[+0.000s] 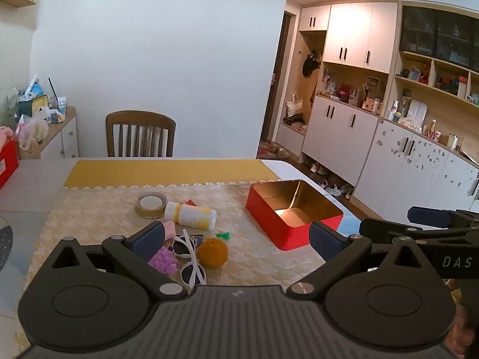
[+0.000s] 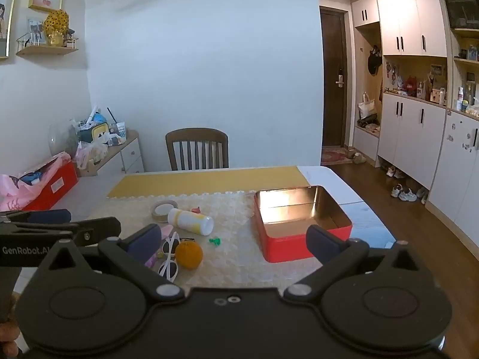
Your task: Organize rigid objects
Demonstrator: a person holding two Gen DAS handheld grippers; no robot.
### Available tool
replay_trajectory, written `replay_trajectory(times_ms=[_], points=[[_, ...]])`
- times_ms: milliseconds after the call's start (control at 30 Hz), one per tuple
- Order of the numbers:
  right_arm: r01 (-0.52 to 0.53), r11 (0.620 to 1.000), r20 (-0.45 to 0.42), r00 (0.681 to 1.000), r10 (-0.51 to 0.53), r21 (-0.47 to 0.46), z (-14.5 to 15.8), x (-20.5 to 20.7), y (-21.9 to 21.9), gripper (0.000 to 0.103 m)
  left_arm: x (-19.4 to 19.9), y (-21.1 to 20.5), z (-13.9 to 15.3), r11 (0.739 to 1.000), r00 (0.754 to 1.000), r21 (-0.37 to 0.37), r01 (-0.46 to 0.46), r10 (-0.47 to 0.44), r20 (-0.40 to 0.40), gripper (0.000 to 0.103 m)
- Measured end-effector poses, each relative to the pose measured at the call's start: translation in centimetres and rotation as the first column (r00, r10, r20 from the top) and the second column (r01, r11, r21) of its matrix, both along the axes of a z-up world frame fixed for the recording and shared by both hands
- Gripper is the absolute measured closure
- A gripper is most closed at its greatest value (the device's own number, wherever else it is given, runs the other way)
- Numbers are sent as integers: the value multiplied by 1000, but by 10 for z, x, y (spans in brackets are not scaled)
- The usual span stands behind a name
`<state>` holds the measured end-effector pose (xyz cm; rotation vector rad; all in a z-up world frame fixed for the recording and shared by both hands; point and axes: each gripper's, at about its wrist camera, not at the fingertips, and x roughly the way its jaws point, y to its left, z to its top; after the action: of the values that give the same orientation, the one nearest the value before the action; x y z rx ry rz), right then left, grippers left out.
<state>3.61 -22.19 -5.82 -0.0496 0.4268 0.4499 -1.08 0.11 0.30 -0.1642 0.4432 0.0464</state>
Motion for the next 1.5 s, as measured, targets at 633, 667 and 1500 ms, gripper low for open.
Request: replay_trajectory(times_ms=[633,667,1500], points=[[16,1000,8,1000,-16,5,6,-7,-4,0,-9,-2,6,1000,1000,22,-4,4,16,0],[17,1000,9,1000,-17,4,6,-7,-4,0,-9,-3,5,1000,1000,23,-5,4,17,0],[-30,999,-32,999,29,-20,-2,12,18,0,1,15,0,998,999,40,-43,44,-21,0]])
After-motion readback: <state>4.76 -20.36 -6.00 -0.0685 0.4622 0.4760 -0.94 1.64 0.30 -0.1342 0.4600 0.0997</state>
